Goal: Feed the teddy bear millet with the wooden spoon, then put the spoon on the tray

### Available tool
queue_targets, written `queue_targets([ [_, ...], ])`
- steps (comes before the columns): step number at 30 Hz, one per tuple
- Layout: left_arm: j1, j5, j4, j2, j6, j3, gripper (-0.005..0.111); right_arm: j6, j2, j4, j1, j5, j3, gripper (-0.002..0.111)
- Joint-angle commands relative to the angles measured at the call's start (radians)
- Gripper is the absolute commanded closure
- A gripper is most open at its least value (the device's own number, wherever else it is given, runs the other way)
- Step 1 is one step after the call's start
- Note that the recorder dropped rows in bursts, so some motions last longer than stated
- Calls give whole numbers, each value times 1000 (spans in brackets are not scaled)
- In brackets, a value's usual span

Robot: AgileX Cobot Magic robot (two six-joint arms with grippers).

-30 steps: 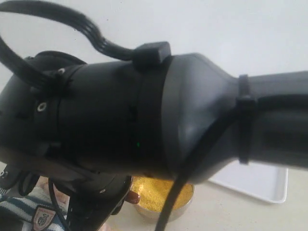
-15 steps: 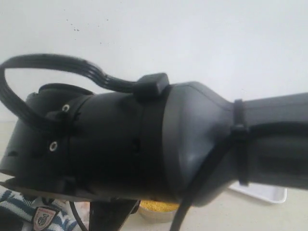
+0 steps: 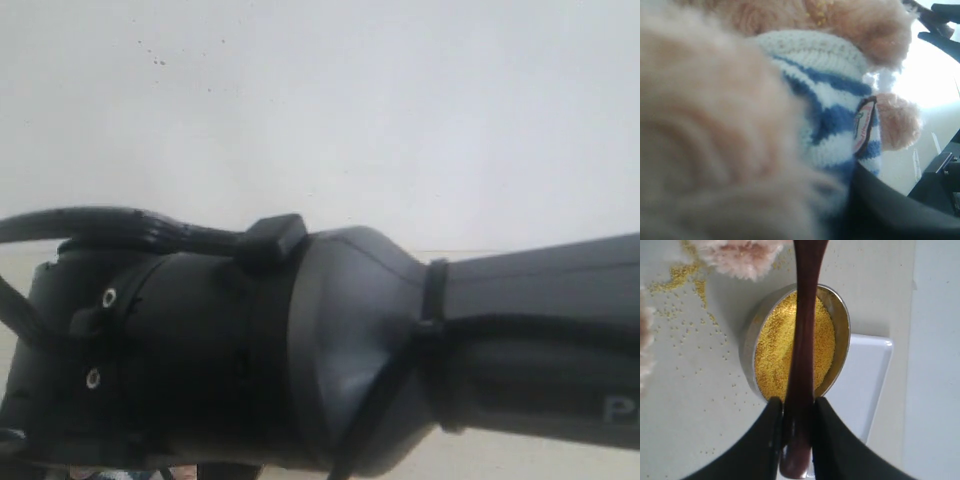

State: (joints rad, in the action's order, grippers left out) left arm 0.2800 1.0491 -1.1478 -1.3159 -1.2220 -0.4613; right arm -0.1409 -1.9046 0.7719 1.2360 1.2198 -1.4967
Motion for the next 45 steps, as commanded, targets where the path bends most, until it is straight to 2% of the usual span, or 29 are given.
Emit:
queue_targets([
  [1,3,19,-14,11,-6,1,103,-15,-6,54,20,1,19,108],
  [12,3,17,-14,11,-6,1,103,-35,-6,144,54,1,19,108],
  [45,3,17,-14,11,-6,1,103,-131,21,336,76,1,89,108],
])
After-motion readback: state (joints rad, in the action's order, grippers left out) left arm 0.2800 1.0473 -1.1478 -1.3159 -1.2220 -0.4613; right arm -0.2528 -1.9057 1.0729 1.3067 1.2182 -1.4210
